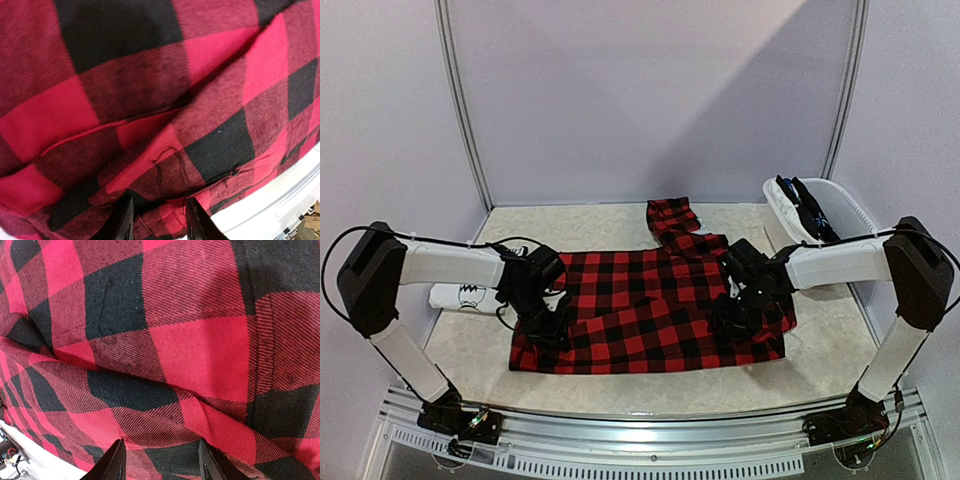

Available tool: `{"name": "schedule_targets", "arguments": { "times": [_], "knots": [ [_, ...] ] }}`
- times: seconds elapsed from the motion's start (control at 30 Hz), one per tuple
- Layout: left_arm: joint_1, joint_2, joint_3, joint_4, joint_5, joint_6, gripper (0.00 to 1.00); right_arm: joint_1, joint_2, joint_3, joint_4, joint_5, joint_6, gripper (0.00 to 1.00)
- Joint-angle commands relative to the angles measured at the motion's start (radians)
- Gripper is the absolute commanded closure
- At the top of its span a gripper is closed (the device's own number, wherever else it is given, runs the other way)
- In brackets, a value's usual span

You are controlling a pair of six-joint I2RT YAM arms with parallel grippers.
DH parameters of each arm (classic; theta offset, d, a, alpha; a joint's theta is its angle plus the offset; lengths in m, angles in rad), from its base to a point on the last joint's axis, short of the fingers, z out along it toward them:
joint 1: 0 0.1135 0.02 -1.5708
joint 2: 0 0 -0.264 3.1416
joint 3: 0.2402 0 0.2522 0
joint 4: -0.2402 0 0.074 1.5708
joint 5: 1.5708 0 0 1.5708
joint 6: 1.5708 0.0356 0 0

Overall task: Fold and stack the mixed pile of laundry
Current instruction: Pick up the 1/3-folded shirt from the center of the board.

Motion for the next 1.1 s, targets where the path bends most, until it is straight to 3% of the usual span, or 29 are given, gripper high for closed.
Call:
{"name": "schedule_targets", "arguments": {
  "times": [0.0,0.3,0.53,0.7,0.8,0.97,1.07],
  "knots": [
    [-0.015,-0.05,-0.015,-0.112,-0.011,-0.014,0.64,0.037,0.031,-0.092,-0.225,0.035,0.066,0.49],
    [-0.019,-0.15,0.085,-0.266,-0.051,-0.013,0.6,0.04,-0.081,0.021,-0.409,0.125,0.025,0.46],
    [-0.006,-0.161,0.277,-0.344,-0.199,0.025,0.48,0.02,-0.148,0.217,-0.544,0.23,-0.057,0.43],
    [0.06,-0.149,0.36,-0.297,-0.272,0.076,0.26,-0.064,-0.15,0.336,-0.56,0.241,-0.124,0.42],
    [0.126,-0.138,0.388,-0.252,-0.34,0.067,0.02,-0.132,-0.114,0.406,-0.562,0.238,-0.173,0.42],
    [0.219,-0.06,0.459,-0.191,-0.362,0.095,0.0,-0.215,-0.001,0.547,-0.553,0.219,-0.256,0.42],
    [0.242,0.025,0.528,-0.187,-0.321,0.136,0.07,-0.255,0.095,0.639,-0.552,0.19,-0.298,0.42]
  ]
}}
